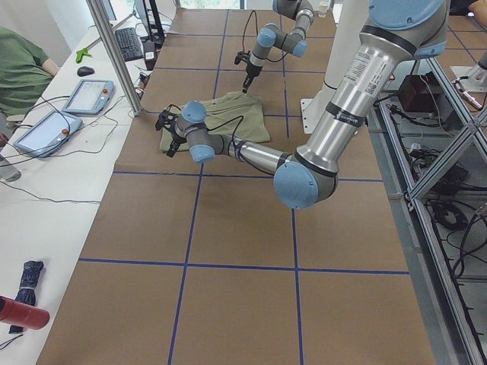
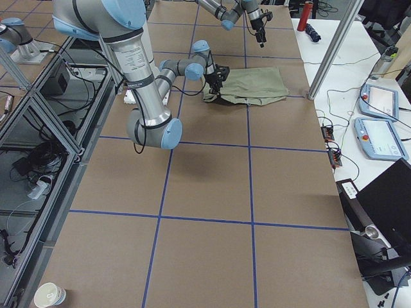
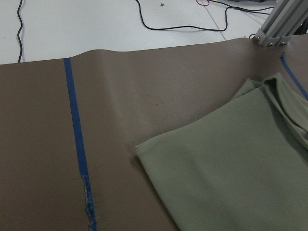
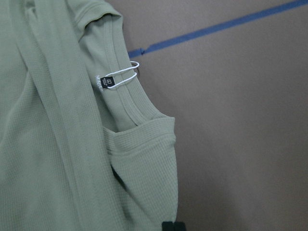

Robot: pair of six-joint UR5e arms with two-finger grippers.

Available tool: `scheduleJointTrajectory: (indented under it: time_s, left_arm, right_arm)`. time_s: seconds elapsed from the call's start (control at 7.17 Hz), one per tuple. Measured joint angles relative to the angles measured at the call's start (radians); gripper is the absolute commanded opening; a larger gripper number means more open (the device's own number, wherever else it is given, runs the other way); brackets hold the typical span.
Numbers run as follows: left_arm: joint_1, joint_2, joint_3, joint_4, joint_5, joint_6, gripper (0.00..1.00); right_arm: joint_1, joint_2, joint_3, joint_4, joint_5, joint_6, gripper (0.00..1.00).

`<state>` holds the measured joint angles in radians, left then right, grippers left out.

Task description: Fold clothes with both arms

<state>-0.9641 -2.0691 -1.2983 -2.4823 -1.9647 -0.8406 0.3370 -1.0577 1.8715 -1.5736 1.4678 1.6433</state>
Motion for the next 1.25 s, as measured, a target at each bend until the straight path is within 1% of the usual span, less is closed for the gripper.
scheduleJointTrajectory:
  time_s: [0.14,0.42,0.56,0.7,0.98,1.12,1.25]
  left_arm:
    - [0.002,0.0,-0.003,-0.001,0.0,-0.003,1.0]
    - [0.018,0.004,-0.041,0.004,-0.001,-0.034,1.0]
    - [0.047,0.024,-0.094,0.01,-0.001,-0.084,1.0]
    - [0.089,0.072,-0.176,0.013,0.001,-0.144,1.0]
    - [0.2,0.242,-0.398,0.017,0.037,-0.289,1.0]
    - [0.267,0.334,-0.501,0.017,0.083,-0.351,1.0]
    - [0.322,0.403,-0.575,0.017,0.121,-0.388,1.0]
  right_arm:
    - [-0.057,-0.037,0.048,-0.019,-0.047,0.029,0.99]
    - [-0.112,-0.063,0.081,-0.03,-0.089,0.043,1.0]
    - [-0.118,-0.068,0.101,-0.031,-0.091,0.042,1.0]
    - [-0.12,-0.075,0.13,-0.027,-0.09,0.043,1.0]
    - [-0.126,-0.107,0.181,0.007,-0.09,0.065,1.0]
    - [-0.139,-0.127,0.189,0.045,-0.093,0.082,1.0]
    - [-0.157,-0.127,0.181,0.052,-0.093,0.071,1.0]
